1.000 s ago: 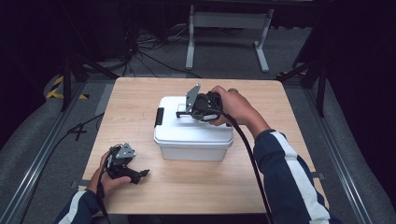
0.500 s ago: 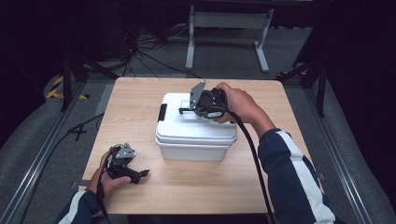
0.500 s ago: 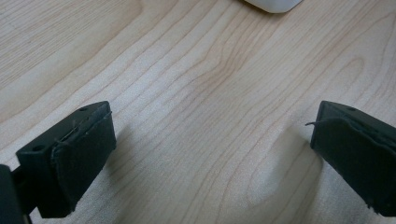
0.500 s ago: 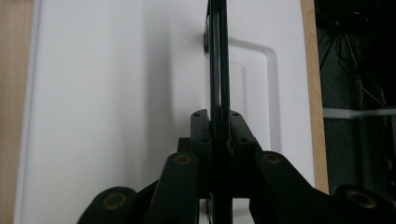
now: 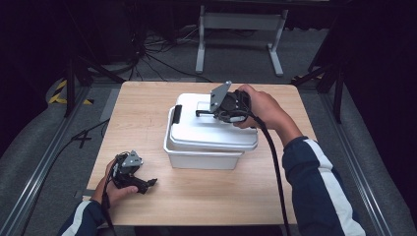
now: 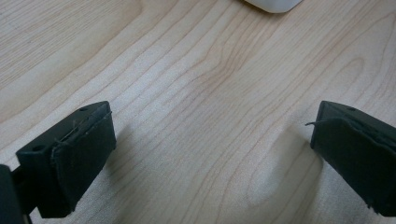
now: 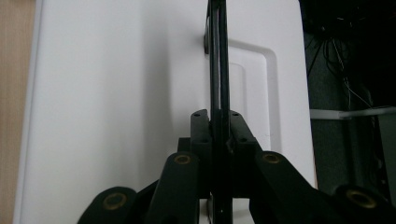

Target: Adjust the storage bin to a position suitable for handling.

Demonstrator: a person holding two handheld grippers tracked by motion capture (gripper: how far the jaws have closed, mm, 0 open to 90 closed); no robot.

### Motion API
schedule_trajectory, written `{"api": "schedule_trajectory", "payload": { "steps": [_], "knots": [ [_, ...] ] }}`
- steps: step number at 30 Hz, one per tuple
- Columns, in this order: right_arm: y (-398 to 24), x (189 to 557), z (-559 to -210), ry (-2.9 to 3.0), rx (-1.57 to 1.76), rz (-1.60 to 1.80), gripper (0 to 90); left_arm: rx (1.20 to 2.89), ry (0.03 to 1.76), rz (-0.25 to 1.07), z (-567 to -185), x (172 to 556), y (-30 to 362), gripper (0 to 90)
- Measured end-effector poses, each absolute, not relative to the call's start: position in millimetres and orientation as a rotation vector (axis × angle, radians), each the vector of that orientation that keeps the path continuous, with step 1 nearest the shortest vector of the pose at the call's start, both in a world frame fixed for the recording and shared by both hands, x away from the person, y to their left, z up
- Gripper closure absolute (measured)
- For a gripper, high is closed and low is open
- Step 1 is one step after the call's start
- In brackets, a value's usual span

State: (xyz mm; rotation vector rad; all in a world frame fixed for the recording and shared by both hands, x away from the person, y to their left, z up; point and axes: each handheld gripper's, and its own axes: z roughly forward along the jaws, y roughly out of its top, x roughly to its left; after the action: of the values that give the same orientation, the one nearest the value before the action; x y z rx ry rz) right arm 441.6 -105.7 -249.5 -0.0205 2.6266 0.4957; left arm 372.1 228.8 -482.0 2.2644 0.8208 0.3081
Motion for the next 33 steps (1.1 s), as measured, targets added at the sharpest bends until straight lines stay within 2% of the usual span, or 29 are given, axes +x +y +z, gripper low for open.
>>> {"api": "schedule_trajectory", "payload": {
  "steps": [19,33],
  "knots": [
    [-172.1,427.9,-235.1,2.562,0.050,0.547,84.4,2.264,0.820,0.308,-482.0,372.1,228.8,0.5],
    [-237.9,422.6,-233.3,2.520,0.186,0.569,84.5,2.262,0.827,0.296,-482.3,371.6,228.4,0.4]
  ]
}}
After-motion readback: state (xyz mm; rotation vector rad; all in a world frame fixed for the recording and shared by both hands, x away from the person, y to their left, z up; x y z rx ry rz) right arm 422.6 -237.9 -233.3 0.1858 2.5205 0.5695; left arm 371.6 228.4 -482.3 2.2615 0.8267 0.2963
